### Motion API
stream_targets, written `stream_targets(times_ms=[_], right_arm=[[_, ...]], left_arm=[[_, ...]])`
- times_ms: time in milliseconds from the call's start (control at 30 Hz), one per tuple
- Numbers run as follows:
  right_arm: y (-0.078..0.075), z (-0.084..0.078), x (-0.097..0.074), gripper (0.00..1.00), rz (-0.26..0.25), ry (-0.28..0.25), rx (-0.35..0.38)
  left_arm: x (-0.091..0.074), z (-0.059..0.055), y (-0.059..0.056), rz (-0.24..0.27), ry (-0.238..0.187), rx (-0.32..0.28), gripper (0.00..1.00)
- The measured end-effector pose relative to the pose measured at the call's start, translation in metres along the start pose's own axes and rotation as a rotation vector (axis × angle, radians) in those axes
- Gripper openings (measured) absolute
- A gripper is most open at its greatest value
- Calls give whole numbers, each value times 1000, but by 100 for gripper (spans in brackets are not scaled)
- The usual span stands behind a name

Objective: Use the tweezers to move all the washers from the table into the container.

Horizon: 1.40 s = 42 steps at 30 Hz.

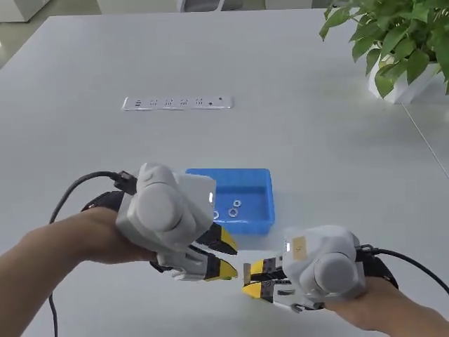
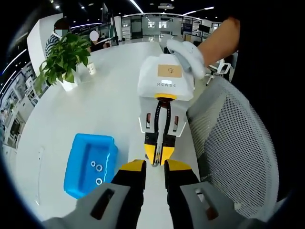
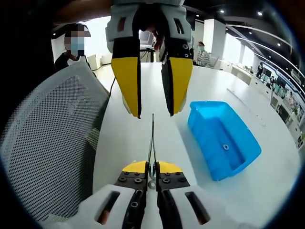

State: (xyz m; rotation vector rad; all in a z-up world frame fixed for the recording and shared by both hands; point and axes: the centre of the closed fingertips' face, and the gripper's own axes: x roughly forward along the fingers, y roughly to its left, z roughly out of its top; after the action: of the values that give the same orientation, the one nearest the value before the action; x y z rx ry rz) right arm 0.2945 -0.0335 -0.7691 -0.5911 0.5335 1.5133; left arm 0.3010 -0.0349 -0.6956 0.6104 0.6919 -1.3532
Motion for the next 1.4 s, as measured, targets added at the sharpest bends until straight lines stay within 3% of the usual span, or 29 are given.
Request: stream_targets(times_ms=[267,567,733,867,1100,1400], right_arm=[[-4,8,-11,6,-8,-7,-8],[-14,28,-30,6,-18,-25,-21],[-21,41,-38,6,-20,-38,-31],[-32,53,-45,6,-24,-54,-40],[-56,71,-52,6,-46,-89,-51],[-79,76,-48,6,-56,-101,-70]], left_arm=[[-10,-11,0,31,-40,-82,29],[-24,-15,4,93,-142,-164,50],[-37,-19,8,153,-198,-207,59],[-46,-22,12,195,-247,-239,67],[-55,-30,14,253,-291,-268,81],[-63,-35,10,295,-324,-312,90]])
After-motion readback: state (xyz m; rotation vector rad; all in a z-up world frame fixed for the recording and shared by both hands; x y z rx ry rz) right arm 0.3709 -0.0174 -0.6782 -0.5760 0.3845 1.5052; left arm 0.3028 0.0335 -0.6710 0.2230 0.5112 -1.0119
